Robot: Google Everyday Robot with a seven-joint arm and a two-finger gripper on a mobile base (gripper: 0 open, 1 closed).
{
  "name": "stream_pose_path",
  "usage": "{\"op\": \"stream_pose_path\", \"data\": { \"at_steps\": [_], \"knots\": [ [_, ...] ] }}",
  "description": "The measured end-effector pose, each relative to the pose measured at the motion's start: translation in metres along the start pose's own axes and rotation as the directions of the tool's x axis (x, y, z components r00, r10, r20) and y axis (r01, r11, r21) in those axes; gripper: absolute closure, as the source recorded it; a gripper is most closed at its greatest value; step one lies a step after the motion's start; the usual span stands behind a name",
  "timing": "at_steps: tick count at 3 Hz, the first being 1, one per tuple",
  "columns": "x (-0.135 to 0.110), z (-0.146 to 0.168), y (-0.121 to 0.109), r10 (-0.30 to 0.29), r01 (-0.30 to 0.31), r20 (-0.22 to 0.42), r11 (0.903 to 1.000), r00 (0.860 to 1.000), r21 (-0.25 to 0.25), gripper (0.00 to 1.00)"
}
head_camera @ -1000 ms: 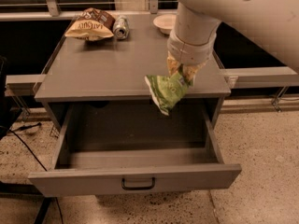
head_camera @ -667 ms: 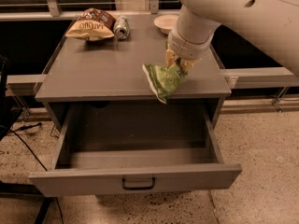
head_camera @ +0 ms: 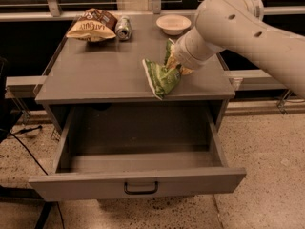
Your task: Pick green jalapeno chip bag from top drawer and place on counter
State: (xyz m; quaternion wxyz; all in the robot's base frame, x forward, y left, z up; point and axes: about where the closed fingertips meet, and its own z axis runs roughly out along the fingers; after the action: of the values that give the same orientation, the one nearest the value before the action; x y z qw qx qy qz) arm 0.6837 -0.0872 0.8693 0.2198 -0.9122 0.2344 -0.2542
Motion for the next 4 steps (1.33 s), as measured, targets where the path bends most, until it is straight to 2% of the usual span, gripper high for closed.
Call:
{"op": "stream_pose_path", "data": {
  "at_steps": [1,2,3,4],
  "knots": [
    [0.0192,0.0241,-0.0045,0.02,-0.016,-0.03,0.993,0.999,0.117,1.0],
    [0.0228,0.0338,-0.01,-0.025,0.03,-0.05,0.9937,0.998,0.108,0.98],
    [0.0228,0.0338,-0.01,-0.025,0.03,-0.05,0.9937,0.998,0.108,0.76],
    [0.0227,0.0338,-0.01,-0.025,0.03,-0.05,0.9937,0.998,0.108,0.45]
  ]
}}
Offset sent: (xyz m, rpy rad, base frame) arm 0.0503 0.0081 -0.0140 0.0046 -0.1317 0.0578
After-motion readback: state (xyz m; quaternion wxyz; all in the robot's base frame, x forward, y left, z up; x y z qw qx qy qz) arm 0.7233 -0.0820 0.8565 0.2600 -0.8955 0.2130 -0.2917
